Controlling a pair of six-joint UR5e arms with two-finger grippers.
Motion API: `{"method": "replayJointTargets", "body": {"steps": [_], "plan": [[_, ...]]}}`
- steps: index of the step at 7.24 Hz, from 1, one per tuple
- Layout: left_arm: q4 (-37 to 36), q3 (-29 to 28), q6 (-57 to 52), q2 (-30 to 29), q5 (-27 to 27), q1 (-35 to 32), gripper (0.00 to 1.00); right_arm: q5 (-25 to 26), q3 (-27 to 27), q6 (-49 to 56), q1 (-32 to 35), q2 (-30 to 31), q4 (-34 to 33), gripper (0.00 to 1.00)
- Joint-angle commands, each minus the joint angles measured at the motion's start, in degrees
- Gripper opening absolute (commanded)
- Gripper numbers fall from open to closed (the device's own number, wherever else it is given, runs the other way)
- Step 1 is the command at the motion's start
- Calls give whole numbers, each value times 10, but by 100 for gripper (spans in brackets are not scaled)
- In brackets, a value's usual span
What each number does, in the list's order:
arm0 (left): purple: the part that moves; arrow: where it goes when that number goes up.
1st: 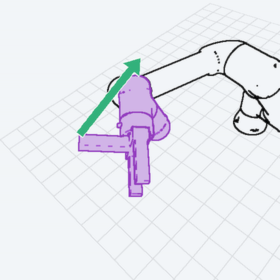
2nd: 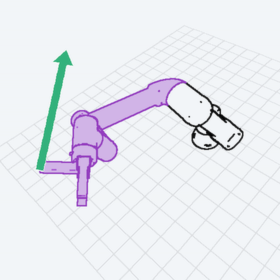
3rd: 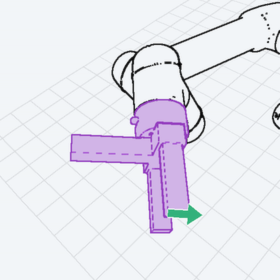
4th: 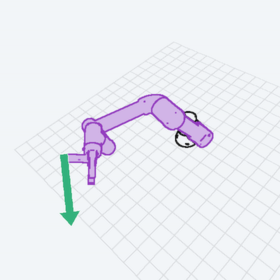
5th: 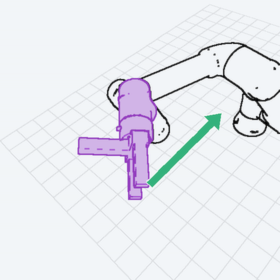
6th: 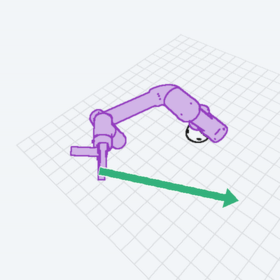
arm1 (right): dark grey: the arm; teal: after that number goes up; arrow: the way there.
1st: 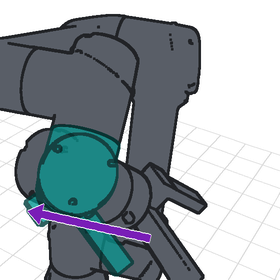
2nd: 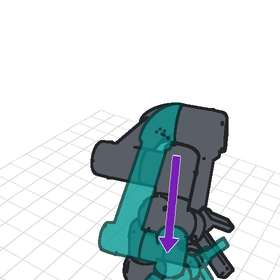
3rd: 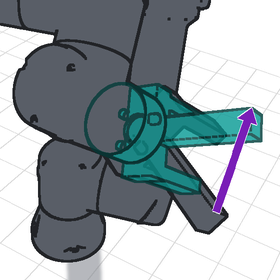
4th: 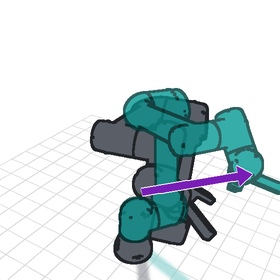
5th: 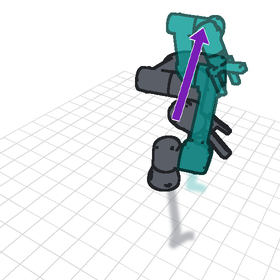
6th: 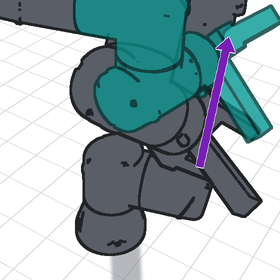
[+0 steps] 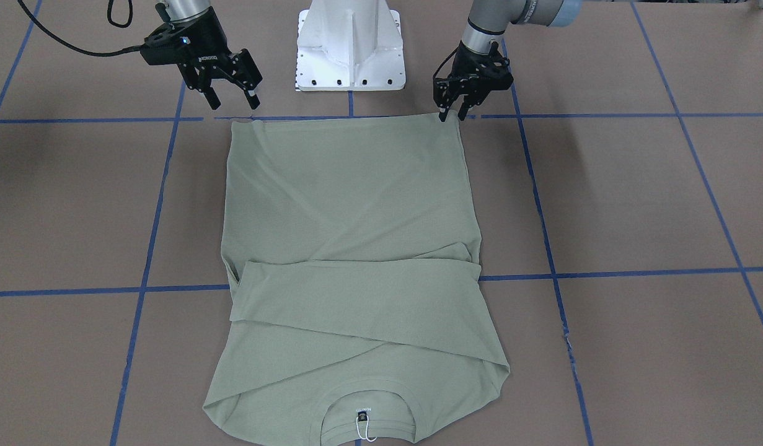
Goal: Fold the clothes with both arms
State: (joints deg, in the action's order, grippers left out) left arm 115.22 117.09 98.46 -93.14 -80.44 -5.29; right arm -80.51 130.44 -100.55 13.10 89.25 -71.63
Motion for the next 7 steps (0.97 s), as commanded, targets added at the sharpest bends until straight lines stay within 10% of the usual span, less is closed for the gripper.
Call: {"method": "replayJointTargets", "body": {"steps": [1,7], "plan": [[0,0,0,0,-1,0,55,0,0,0,0,0,0,100],[0,-2,0,-1,0,12,53,0,-1,0,0,0,-1,100]]}}
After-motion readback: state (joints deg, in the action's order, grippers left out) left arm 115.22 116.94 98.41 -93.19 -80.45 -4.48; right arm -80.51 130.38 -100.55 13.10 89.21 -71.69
